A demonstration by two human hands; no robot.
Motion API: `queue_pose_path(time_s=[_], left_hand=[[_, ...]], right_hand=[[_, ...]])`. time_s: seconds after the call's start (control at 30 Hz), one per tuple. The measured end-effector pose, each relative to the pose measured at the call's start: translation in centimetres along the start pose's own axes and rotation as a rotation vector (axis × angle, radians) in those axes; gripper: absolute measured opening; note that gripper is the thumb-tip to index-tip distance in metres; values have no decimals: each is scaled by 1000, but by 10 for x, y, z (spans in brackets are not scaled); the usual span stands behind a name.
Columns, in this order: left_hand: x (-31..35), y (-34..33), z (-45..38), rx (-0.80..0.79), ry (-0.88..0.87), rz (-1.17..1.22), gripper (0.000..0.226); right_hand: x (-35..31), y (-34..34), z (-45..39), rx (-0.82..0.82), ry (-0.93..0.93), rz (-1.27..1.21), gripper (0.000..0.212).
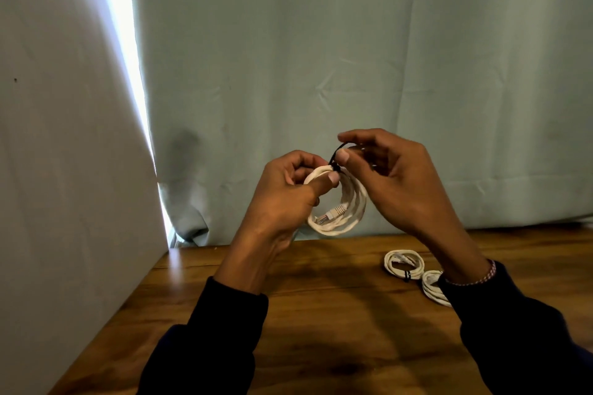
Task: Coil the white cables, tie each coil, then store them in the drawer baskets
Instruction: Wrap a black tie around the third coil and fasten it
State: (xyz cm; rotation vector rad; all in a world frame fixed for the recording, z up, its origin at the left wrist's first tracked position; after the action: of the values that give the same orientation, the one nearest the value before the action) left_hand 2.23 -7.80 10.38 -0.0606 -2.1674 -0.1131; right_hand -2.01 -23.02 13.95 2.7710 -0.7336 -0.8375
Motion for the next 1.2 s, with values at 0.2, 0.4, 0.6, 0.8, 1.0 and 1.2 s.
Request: queue_pose_path(time_s=[0.2,0.4,0.6,0.8,1.0,1.2], left_hand=[[4,-14,5,-101,-31,-144,16],[9,-21,8,-137,-76,-210,12],[14,-24,11,-141,-127,-353,15],[17,-29,12,-181,-169,-423,18],[29,-32,13,-162,-324,-576,17],[30,-19,7,-59,-338,-534,13]], right_hand=[[4,6,-2,16,31,17,9],[11,9,0,121,14,145,5],[17,12,5,242,-69,274,7],[27,16,5,255,-160,281,6],[22,23,2,204,-174,51,3],[2,13,1,81,-75,-25,5]])
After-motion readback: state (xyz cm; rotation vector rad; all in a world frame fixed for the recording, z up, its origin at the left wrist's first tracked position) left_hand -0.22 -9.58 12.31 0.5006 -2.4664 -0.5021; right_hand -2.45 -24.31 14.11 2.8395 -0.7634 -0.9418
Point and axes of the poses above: each hand's wrist, its own z-axis away from the middle knuckle, its own y-axis out of the back of the hand, x = y × z, the point moved 9 cm from there along -z, towards the middle knuckle, and after that the axes turned 3 degrees about -y, right-handed, at the moved point
